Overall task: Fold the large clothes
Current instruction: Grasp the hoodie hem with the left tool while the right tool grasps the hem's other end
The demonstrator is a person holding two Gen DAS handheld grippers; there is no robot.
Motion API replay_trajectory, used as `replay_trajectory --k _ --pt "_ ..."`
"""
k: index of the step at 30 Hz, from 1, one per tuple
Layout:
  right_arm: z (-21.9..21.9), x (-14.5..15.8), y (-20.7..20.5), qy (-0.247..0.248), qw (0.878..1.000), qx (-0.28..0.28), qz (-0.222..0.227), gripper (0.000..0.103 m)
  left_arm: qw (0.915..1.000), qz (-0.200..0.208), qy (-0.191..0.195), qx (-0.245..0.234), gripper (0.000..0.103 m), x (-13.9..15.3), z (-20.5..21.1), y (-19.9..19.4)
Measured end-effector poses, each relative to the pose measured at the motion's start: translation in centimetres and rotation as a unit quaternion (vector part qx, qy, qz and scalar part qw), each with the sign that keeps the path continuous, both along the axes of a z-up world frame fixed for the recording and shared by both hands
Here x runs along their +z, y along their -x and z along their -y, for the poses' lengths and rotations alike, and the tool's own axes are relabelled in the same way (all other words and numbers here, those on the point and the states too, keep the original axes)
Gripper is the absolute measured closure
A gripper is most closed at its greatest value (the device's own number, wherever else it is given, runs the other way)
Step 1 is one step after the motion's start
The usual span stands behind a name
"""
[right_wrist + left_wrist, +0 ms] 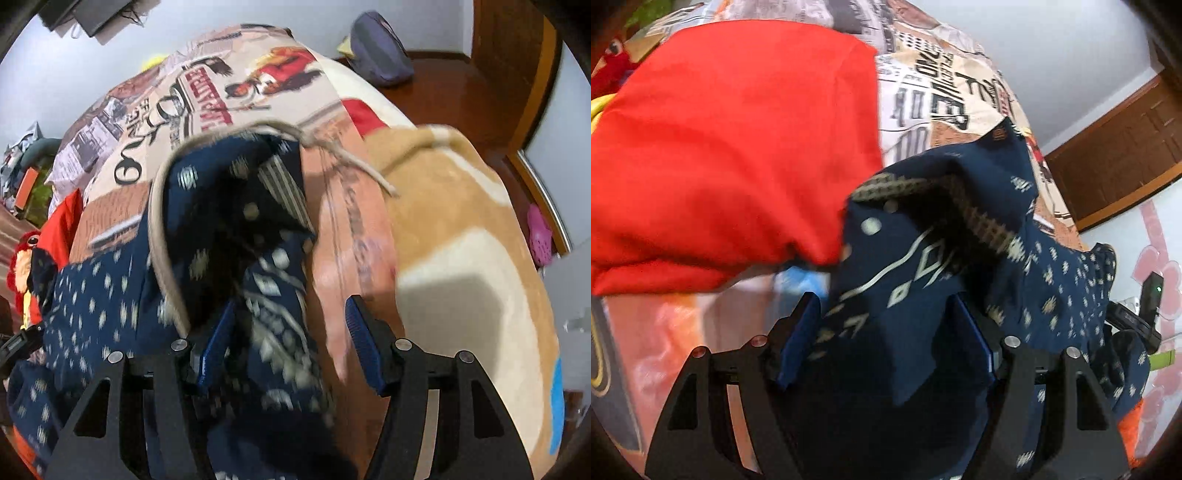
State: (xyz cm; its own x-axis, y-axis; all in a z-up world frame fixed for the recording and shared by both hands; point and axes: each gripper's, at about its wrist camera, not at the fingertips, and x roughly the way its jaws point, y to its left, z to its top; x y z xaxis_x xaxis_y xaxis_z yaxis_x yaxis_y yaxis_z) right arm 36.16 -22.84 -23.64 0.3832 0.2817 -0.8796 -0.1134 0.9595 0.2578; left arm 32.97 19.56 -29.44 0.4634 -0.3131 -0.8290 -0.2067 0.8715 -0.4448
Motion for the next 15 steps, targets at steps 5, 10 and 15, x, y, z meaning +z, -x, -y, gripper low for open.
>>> replay_trajectory --k 5,10,15 --pt "-1.4 -0.4 -1.8 -0.007 1.000 0.009 0.025 0.046 0.9990 0.006 0.039 0.019 0.031 -0.9 -0.5 -1.3" --pt "-2.2 -1.0 -2.9 -0.022 1.000 0.002 0.006 0.090 0.9973 0.007 0.051 0.052 0.056 -0.6 -1.0 -0.7" --pt "-1.8 2.7 -0.5 -0.060 0.997 0.007 0.052 0.095 0.9974 0.029 0.046 0.047 0.091 1.9 -0.4 1.1"
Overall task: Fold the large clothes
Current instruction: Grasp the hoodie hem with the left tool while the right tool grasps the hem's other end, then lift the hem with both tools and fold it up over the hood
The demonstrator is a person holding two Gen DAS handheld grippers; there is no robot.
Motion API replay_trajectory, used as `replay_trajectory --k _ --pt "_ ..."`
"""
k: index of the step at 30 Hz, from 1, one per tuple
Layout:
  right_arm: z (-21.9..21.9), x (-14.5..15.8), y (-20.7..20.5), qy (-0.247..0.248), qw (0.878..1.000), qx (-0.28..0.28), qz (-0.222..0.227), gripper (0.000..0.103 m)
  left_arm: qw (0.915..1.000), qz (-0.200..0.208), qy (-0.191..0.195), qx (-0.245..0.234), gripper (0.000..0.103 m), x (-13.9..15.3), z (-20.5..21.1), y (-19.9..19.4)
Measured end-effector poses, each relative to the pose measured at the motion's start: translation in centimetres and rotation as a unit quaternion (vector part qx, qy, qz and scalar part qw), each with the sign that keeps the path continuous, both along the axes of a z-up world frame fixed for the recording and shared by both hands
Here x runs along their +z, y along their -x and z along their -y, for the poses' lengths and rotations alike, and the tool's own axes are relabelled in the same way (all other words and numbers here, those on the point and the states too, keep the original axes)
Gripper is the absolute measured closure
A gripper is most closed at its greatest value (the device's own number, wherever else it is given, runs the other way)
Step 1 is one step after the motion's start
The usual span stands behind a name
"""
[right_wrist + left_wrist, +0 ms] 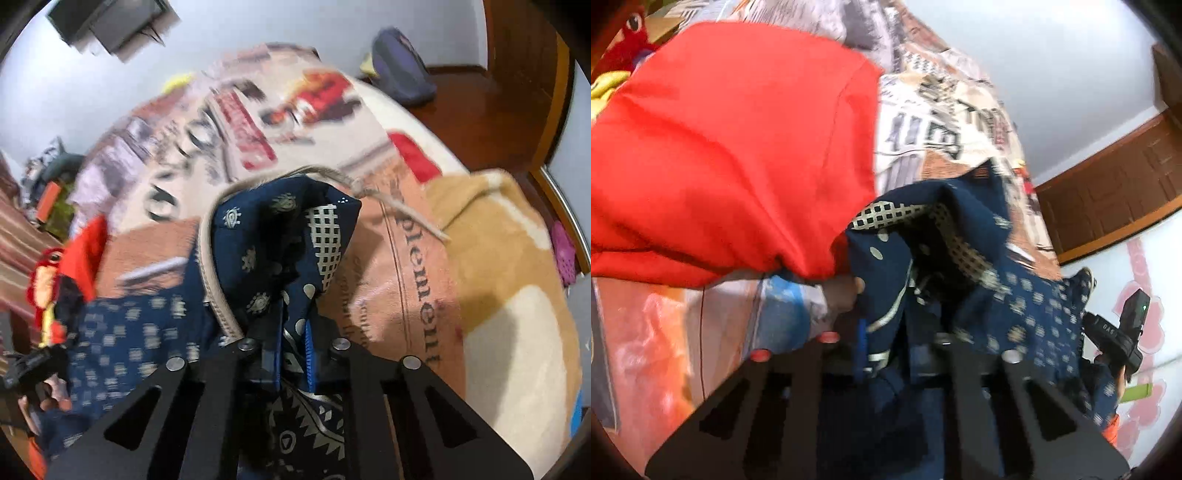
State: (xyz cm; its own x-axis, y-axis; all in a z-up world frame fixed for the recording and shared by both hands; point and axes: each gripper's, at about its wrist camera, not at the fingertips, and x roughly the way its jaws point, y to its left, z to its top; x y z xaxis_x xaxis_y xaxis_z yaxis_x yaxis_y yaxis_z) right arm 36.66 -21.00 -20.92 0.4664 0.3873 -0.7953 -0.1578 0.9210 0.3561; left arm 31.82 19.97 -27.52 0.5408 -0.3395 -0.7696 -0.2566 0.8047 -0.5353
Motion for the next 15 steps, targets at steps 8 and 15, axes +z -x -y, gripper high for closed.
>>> replay_trajectory --k 8,15 --pt "0.2 8.0 3.1 -0.030 0.997 0.020 0.073 0.096 0.9947 0.082 -0.061 -0.009 0.096 8.1 1.5 2.3" --pt "-3.7 11.6 2.3 -0.031 0.991 0.047 0.123 0.097 0.9842 0.143 -0.101 0.025 0.097 14.5 -1.3 2.4"
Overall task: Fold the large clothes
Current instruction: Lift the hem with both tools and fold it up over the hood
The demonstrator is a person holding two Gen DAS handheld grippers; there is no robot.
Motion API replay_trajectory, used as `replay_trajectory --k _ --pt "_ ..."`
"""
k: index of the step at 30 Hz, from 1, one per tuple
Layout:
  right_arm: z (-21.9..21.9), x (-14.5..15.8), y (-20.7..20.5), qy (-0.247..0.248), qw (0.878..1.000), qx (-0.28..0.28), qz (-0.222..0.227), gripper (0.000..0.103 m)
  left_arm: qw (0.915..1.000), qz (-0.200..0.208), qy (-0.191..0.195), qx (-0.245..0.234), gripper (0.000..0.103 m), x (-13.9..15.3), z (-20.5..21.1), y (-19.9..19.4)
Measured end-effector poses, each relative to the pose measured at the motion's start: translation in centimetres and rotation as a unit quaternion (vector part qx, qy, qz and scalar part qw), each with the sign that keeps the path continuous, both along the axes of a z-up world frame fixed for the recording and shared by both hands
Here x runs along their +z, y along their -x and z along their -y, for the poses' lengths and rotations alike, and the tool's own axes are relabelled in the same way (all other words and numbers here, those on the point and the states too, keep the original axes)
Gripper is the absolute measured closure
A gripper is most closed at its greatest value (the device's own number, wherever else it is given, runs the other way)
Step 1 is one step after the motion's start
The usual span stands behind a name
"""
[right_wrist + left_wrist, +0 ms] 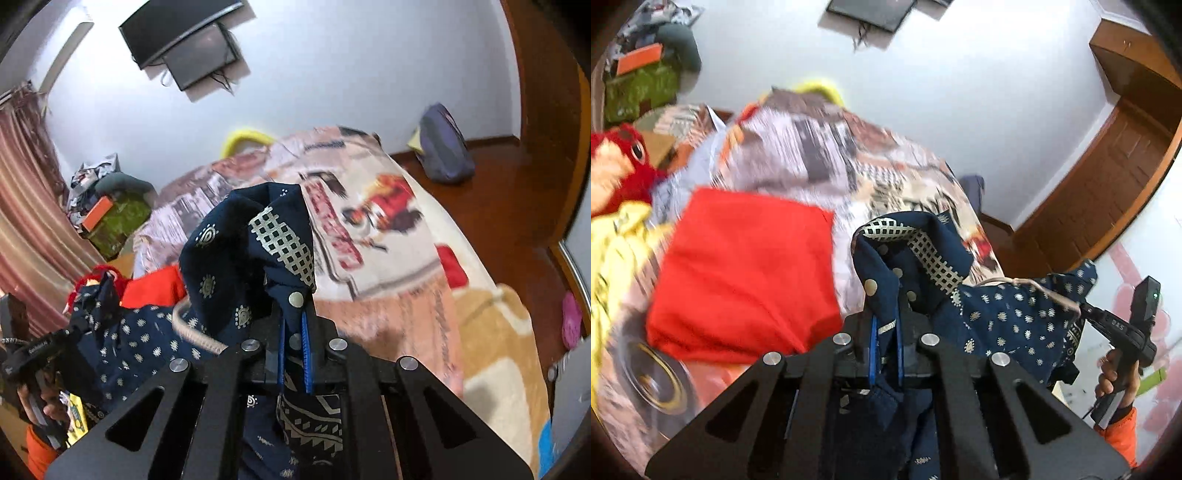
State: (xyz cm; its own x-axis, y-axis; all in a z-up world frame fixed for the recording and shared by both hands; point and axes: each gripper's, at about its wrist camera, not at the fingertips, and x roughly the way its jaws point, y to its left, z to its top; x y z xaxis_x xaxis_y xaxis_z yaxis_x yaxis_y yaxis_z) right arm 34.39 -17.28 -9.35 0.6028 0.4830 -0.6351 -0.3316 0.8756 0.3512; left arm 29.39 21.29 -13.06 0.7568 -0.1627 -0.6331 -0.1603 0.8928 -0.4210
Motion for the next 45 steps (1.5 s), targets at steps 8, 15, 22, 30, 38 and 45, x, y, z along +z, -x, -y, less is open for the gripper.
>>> replay_trajectory --k 8,15,22,30,38,45 --pt "-4.5 -4.4 -7.1 0.028 0.999 -0.018 -0.035 0.096 0.9958 -0.078 -0.038 0.031 0.095 -5.2 -5.1 -6.3" --pt "-5.8 -12.2 -12.6 0.119 0.988 -0.045 -0.092 0.094 0.9790 -0.169 -0.097 0.060 0.093 -12.1 -8.1 -8.9" --pt "-4.9 -13.2 -11.5 0.149 0.984 -0.053 -0.085 0.082 0.9784 -0.159 -0.127 0.038 0.076 -10.9 -7.8 -7.1" --pt "-3.5 -8.9 -7.1 0.139 0.986 -0.013 -0.087 0.081 0.9758 -0.138 -0.170 0.008 0.067 -7.7 -4.1 -4.3" --pt "-3.8 -2.4 1.3 0.172 0.984 0.040 0.001 0.071 0.9801 -0.113 -0.163 -0.008 0.058 -4.1 -0.5 -0.2" --pt "-2.9 -0.6 7.1 0.185 0.981 0.049 0.035 0.038 0.9804 -0.098 -0.170 -0.020 0.037 -2.4 1.7 5.7"
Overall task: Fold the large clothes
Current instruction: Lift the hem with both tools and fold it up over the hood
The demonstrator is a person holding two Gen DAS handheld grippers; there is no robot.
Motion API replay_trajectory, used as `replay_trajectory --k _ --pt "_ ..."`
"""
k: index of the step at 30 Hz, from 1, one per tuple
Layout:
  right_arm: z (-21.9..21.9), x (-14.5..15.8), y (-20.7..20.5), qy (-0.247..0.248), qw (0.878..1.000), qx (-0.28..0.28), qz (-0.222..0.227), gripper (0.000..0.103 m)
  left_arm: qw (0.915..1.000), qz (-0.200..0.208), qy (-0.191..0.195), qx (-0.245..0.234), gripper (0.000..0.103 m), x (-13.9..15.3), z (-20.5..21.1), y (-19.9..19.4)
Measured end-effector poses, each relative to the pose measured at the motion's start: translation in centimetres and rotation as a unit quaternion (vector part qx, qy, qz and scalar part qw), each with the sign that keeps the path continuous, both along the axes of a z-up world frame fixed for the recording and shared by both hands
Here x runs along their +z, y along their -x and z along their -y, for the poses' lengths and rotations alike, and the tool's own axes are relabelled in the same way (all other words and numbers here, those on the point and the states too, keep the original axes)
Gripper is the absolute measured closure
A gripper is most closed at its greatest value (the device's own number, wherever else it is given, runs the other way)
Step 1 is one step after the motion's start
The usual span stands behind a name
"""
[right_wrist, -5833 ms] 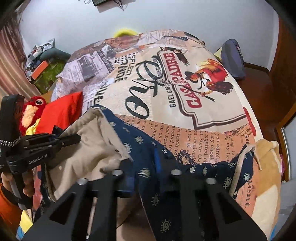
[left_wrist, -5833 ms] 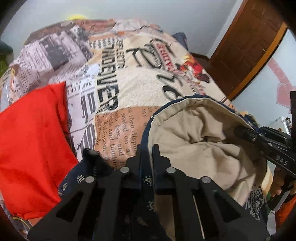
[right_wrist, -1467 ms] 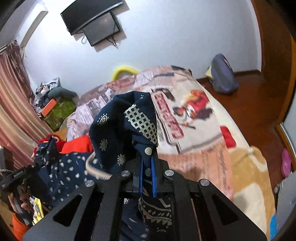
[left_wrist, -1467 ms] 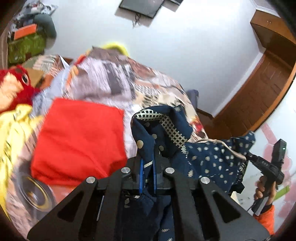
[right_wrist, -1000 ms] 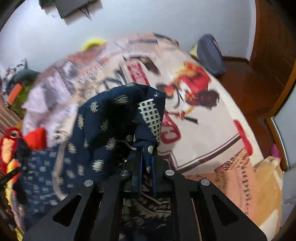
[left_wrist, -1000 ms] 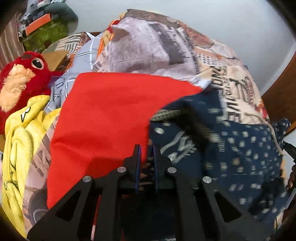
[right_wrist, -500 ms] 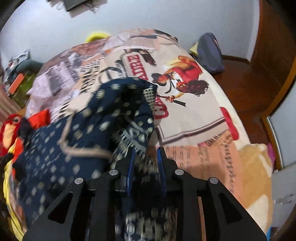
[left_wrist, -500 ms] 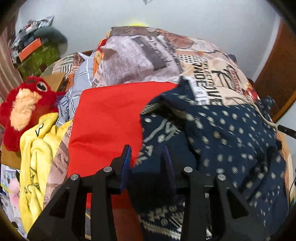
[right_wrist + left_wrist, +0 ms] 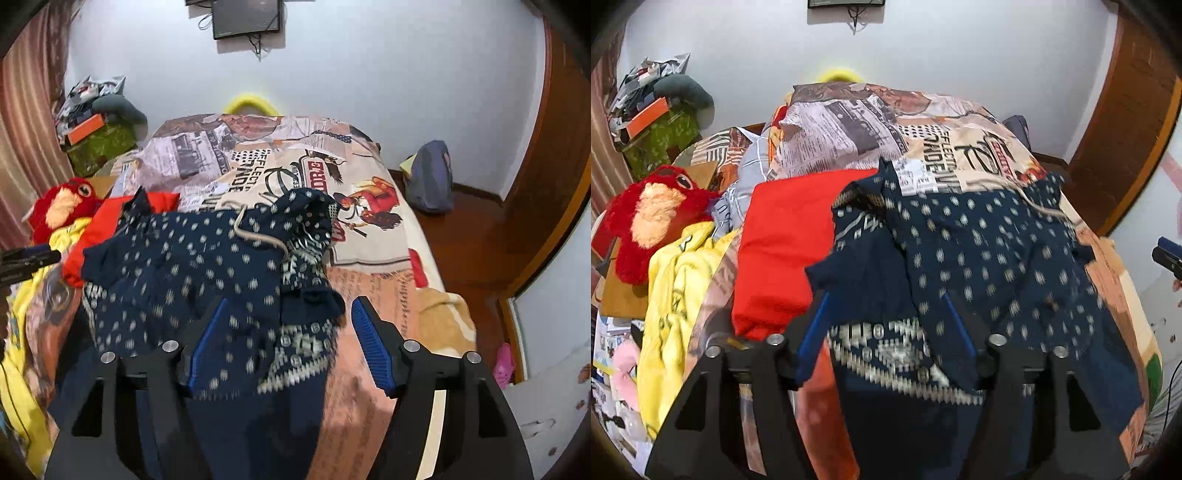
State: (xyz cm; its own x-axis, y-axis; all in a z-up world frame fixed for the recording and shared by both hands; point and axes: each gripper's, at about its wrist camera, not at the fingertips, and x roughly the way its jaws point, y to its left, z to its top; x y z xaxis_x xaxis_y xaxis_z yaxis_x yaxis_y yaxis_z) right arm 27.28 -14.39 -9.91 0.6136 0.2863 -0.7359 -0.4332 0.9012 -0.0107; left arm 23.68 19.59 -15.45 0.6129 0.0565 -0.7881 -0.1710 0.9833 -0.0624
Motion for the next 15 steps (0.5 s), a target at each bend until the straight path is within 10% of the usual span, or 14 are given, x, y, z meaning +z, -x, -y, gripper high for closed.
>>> replay_trajectory --k 8,15 --pt "0.3 -2.3 3.6 0.056 0.998 0.006 -0.021 0.038 0.9998 -0.018 -0.007 0.007 0.020 -2.0 0.8 5.2" --pt "0.9 -5.4 6.1 0.065 0.996 0.004 -0.062 0.038 0.9948 -0.076 0.065 0.018 0.020 -6.3 0.5 7.9"
